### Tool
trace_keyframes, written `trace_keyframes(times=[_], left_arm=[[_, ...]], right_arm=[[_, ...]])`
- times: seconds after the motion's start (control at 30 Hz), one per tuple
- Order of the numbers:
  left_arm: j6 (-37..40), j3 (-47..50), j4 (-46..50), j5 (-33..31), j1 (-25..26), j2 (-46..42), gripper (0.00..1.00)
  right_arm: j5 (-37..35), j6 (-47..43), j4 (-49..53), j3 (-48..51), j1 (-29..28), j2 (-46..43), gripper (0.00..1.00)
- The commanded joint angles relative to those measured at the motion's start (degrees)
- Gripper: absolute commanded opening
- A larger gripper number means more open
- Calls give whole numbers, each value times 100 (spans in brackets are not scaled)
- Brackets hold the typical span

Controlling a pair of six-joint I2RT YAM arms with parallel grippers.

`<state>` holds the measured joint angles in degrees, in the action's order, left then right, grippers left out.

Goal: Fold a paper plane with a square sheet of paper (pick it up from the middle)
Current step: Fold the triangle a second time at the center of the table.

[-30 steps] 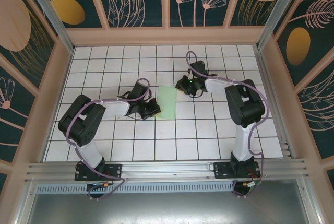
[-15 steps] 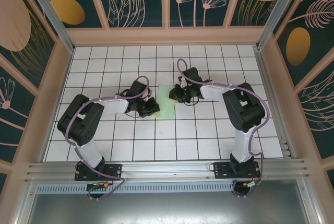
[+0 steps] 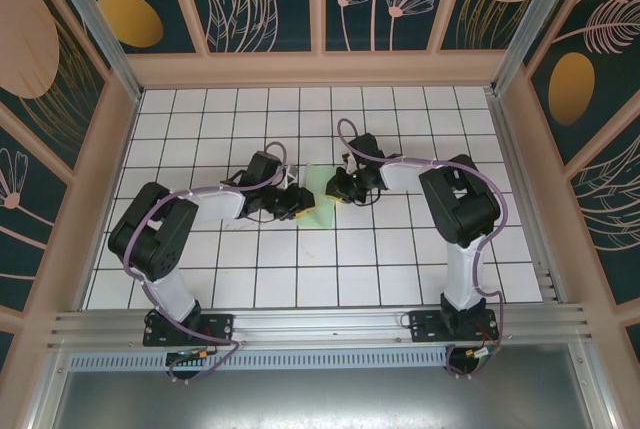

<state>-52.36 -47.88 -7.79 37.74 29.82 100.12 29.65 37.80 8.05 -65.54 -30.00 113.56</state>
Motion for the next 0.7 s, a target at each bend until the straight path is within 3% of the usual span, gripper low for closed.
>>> trace_keyframes(times=[0.0,0.43,0.6,0.67], left_arm=[[-235,72,-621,437,-14,-135,28],[-672,-82,-1348,564,-13,380,51],[-681,-38,-1366,451,-12,491,47],[-684,-13,-1348,369,-15,508,40]], right_arm=[[-208,-141,441,-99,-24,279,17],[83,34,316,-230,75,64,18],[213,207,-159,216,299,-666,27],[296,210,-359,485,366,-926,30]])
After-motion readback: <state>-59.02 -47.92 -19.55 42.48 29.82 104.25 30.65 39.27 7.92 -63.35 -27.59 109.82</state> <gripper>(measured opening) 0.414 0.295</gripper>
